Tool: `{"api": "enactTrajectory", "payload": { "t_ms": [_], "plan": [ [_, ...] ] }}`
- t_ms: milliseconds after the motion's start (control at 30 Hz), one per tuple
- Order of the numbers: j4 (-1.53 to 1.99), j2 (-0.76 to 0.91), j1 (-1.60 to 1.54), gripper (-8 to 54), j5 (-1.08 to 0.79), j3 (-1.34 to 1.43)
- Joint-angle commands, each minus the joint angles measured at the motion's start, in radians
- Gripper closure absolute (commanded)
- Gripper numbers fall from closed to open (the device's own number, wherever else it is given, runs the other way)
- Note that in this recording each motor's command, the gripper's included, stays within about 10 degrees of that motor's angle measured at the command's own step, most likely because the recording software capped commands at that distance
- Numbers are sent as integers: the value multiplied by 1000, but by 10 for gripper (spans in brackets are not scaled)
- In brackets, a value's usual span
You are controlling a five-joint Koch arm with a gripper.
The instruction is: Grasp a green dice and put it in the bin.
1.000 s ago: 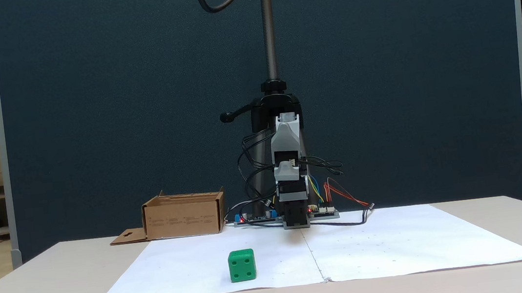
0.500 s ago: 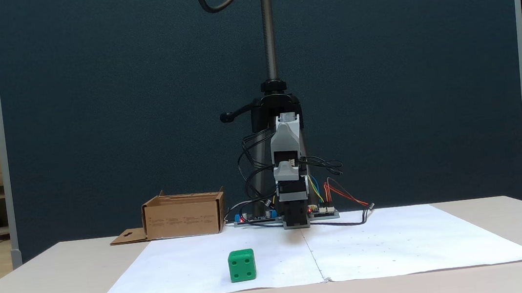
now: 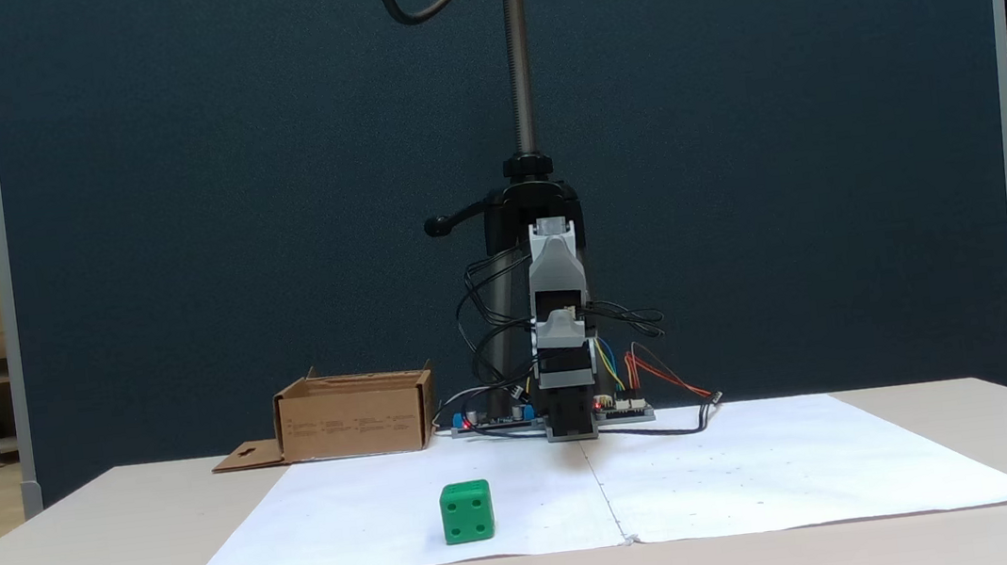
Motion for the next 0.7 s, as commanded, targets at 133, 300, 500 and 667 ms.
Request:
{"api": "enactTrajectory", "payload": {
  "t_ms": [133, 300, 500, 667],
  "plan": [
    [-61, 114, -25, 3, 74, 69],
    [-64, 115, -64, 16, 72, 69],
    [-54, 109, -107, 25, 67, 67],
    [83, 109, -98, 21, 66, 67]
  ]
}}
